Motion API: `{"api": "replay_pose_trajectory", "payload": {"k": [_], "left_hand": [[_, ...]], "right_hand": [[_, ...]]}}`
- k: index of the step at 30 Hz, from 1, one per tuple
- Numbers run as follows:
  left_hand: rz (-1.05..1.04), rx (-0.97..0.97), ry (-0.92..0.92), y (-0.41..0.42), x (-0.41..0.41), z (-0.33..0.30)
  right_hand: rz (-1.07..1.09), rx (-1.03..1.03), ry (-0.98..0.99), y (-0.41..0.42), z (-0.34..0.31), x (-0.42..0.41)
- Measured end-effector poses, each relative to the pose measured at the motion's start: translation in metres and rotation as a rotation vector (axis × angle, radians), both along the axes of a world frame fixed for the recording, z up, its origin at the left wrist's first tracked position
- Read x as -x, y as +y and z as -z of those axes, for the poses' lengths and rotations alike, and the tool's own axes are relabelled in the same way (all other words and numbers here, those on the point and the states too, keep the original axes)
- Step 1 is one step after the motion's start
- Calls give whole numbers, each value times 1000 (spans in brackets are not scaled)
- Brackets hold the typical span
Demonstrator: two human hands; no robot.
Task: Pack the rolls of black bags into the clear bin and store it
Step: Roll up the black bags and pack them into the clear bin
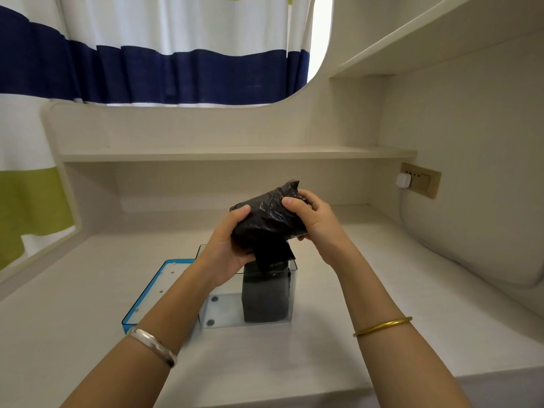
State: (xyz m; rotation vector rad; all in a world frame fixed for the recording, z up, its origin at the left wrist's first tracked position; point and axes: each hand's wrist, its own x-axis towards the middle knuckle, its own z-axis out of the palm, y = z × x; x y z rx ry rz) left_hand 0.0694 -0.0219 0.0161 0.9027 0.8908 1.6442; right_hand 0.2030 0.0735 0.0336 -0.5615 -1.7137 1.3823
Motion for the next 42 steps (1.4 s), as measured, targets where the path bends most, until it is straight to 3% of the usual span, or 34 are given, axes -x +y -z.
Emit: {"api": "replay_pose_trajectory", "payload": {"k": [16, 19, 25, 29, 36, 42], "left_hand": [[2, 141, -129, -8, 5, -1], [-6, 185, -155, -10, 9, -4], [66, 272, -183, -15, 20, -13], [125, 314, -213, -17, 25, -14], [210, 325, -247, -18, 36, -10], [223, 338, -250, -25, 39, -12]], "right_hand": [[-300, -26, 81, 1, -1, 8], [-314, -89, 13, -3, -3, 5], [-422, -408, -253, -13, -25, -3], [-352, -512, -345, -18, -32, 4], [-230, -679, -300, -22, -32, 11], [-204, -633, -348, -29, -40, 18]]}}
